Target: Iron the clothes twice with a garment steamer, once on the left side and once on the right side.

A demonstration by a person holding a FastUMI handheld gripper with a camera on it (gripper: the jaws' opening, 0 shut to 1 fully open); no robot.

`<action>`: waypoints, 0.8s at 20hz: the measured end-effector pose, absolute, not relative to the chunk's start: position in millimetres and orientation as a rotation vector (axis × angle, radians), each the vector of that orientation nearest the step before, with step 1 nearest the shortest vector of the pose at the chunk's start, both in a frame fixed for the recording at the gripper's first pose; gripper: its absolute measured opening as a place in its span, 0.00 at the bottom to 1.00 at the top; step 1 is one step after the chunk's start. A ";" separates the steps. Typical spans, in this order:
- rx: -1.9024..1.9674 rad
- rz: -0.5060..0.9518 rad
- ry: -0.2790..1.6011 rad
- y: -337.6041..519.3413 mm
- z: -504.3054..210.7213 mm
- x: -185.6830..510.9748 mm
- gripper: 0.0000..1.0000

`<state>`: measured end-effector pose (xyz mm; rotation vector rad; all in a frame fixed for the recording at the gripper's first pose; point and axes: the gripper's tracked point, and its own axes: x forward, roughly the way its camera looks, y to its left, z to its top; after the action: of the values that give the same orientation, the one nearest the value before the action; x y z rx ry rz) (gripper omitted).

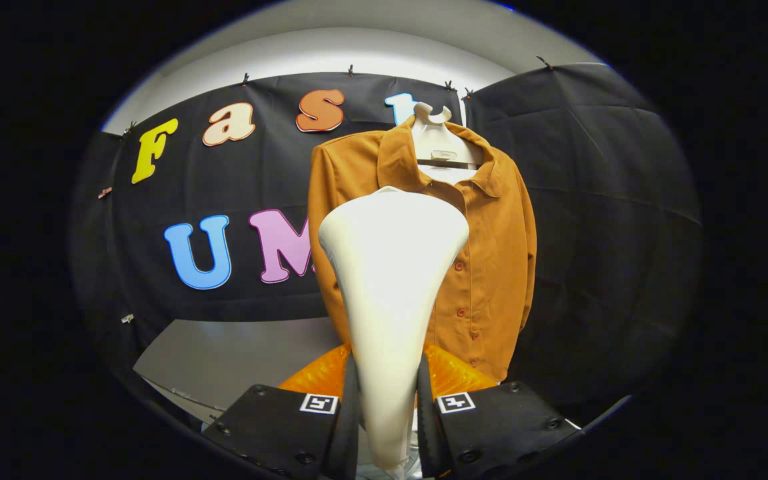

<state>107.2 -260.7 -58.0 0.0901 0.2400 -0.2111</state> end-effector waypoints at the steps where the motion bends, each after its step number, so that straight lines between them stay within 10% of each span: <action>1: 0.094 -0.195 0.239 -266.0 -58.5 117.2 0.39; 16: 0.108 -0.081 0.304 -296.7 -91.1 203.6 0.39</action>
<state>203.6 -296.7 -91.1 0.1076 0.3039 -0.0810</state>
